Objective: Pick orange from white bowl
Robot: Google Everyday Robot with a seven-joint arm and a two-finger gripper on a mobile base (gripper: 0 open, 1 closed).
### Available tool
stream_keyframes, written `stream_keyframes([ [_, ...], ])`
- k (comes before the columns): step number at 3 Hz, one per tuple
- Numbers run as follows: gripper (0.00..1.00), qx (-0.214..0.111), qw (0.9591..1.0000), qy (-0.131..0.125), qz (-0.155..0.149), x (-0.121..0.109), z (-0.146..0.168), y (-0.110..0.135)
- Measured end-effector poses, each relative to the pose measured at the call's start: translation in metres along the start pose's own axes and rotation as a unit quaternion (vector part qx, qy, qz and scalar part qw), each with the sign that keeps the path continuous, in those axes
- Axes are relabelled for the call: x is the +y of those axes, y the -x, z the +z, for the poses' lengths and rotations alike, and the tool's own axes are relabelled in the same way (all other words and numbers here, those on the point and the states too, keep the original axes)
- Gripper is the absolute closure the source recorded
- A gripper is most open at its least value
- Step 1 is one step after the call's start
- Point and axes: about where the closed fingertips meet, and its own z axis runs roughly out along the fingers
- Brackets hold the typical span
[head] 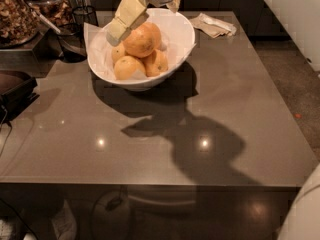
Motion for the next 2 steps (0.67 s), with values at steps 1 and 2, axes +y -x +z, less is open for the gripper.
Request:
stream_keyframes([
  [1,0.0,-0.015,0.9996,0.013,0.018,-0.001,0.009,0.008],
  [2,0.0,-0.016,0.9991,0.018,0.033,-0.009,0.021,0.018],
])
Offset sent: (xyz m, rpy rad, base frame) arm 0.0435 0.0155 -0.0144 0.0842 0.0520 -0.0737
